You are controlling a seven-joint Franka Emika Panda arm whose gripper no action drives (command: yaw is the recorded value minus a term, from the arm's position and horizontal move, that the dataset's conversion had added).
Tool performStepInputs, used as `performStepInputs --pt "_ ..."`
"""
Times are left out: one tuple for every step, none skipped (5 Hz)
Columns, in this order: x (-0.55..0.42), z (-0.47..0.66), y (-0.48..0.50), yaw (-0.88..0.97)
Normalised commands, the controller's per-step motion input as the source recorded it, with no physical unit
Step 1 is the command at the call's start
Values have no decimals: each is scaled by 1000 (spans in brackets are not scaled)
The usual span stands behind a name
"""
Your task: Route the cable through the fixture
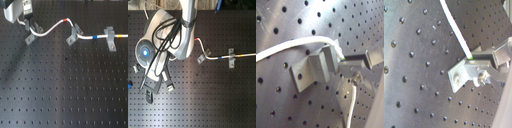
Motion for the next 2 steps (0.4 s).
performStepInputs --pt "-1 -84 -1 26" --pt "100 -305 -66 0"
